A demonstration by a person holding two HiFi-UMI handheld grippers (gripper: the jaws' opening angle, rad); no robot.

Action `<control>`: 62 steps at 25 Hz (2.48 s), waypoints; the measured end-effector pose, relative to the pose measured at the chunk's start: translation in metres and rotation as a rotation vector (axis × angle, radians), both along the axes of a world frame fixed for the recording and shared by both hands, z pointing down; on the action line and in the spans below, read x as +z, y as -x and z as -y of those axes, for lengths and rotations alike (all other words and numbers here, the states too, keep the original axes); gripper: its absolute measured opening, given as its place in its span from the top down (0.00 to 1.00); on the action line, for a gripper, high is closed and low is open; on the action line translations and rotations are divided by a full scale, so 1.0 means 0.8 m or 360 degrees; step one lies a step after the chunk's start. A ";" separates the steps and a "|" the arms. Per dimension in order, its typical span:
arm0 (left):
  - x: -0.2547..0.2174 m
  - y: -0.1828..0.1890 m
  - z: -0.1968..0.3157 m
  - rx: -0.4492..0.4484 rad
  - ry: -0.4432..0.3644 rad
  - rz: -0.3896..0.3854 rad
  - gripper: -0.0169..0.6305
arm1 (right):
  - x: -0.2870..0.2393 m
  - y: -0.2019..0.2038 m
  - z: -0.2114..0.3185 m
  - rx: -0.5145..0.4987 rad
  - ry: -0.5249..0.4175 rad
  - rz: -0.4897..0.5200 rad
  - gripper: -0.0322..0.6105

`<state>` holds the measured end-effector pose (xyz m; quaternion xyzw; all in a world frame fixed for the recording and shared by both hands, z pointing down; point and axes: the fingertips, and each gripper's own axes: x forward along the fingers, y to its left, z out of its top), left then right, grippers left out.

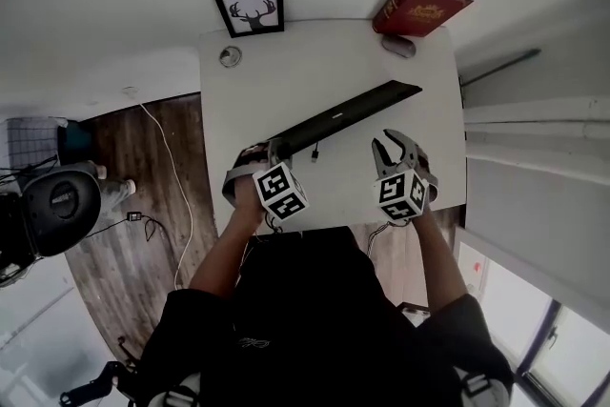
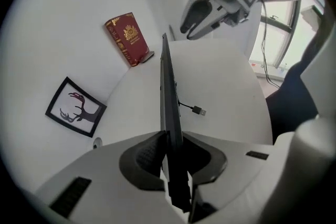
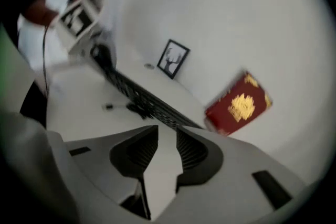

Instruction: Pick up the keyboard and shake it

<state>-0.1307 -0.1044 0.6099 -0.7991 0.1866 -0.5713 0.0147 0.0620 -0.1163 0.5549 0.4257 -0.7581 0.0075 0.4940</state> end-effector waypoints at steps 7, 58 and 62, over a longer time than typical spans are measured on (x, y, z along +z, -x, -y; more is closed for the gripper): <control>-0.001 0.001 0.001 -0.0013 0.0017 0.0100 0.87 | 0.044 -0.042 0.082 -0.0970 -0.0216 -0.1040 0.67; -0.530 -0.196 0.052 0.0342 -0.1793 -0.0055 0.87 | -0.535 -0.059 -0.207 -0.0012 -0.0853 -0.1795 0.82; -0.583 -0.218 0.030 0.0406 -0.1972 -0.0013 0.87 | -0.558 -0.134 -0.198 0.0122 -0.0972 -0.1733 0.82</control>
